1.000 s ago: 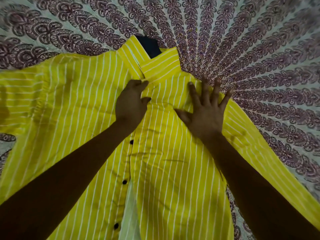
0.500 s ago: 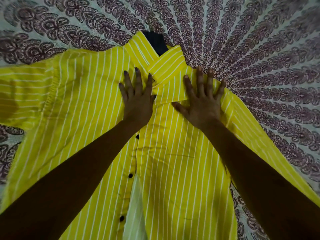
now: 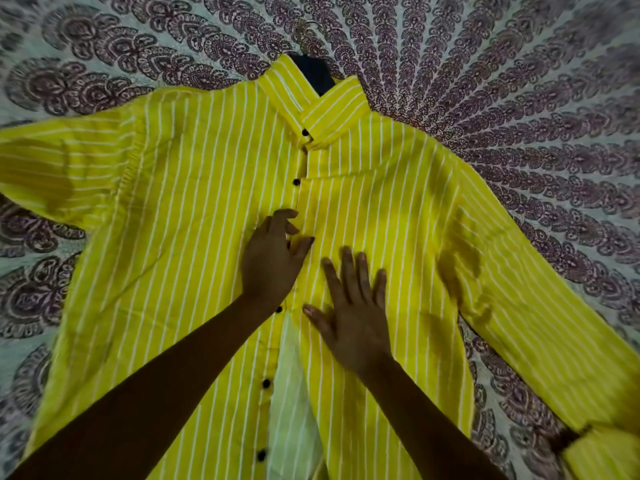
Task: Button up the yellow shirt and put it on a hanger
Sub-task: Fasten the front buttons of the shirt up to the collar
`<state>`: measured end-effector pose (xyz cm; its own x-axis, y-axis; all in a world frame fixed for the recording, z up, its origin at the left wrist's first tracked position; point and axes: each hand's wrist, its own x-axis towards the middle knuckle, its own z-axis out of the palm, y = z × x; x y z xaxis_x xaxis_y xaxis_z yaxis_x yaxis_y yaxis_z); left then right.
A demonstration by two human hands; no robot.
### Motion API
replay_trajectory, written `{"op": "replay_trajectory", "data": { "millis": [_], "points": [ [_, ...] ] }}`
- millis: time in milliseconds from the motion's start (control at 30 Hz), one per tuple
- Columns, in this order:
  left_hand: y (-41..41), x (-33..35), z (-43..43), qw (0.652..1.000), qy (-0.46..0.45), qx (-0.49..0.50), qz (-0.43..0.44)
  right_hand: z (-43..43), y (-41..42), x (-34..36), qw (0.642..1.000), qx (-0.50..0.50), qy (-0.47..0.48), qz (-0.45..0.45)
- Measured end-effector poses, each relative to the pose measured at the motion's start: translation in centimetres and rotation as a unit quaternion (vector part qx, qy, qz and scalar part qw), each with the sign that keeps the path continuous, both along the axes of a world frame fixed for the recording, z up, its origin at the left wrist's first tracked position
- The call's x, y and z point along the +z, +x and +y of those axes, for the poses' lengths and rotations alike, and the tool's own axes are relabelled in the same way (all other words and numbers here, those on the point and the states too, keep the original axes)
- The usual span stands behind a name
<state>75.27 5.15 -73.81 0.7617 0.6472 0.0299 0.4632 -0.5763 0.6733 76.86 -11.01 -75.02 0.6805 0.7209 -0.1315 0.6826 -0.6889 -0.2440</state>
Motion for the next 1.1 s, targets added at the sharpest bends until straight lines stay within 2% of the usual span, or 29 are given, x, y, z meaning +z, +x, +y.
{"op": "replay_trajectory", "data": {
  "millis": [100, 200, 367, 500, 567, 667, 767, 900, 967, 1100],
  "points": [
    [-1.0, 1.0, -0.9, 0.999, -0.044, 0.013, 0.011, -1.3, -3.0, 0.3, 0.999, -0.028, -0.006, 0.014],
    [-3.0, 1.4, -2.4, 0.997, -0.064, 0.026, -0.015, -2.4, -5.5, 0.8, 0.999, -0.038, -0.001, 0.033],
    [-9.1, 1.1, -6.1, 0.989, -0.137, 0.040, -0.028, -5.0, -10.5, 1.1, 0.999, -0.030, -0.001, 0.045],
    [-13.1, 1.2, -8.4, 0.979, -0.194, 0.041, -0.039, -7.2, -14.0, 1.0, 0.999, -0.029, 0.001, 0.022],
    [-14.7, 1.4, -9.6, 0.972, -0.220, 0.061, -0.046, -8.2, -15.3, 1.2, 0.998, -0.057, 0.015, 0.000],
    [-17.1, 1.9, -11.5, 0.958, -0.263, 0.084, -0.080, -9.5, -17.1, 1.9, 0.987, -0.149, 0.035, -0.045],
    [-20.4, 1.8, -13.8, 0.962, -0.254, 0.082, -0.058, -10.9, -19.1, 2.8, 0.976, -0.194, 0.077, -0.059],
    [-26.5, 1.3, -17.4, 0.970, -0.237, 0.051, 0.020, -13.6, -24.4, 3.5, 0.980, -0.151, 0.120, -0.037],
    [-28.8, 1.6, -18.8, 0.973, -0.224, 0.023, 0.050, -15.1, -27.4, 3.1, 0.988, -0.120, 0.099, -0.005],
    [-30.1, 2.4, -19.8, 0.979, -0.187, -0.003, 0.076, -16.6, -30.5, 2.5, 0.996, -0.086, 0.022, 0.003]
  ]
}}
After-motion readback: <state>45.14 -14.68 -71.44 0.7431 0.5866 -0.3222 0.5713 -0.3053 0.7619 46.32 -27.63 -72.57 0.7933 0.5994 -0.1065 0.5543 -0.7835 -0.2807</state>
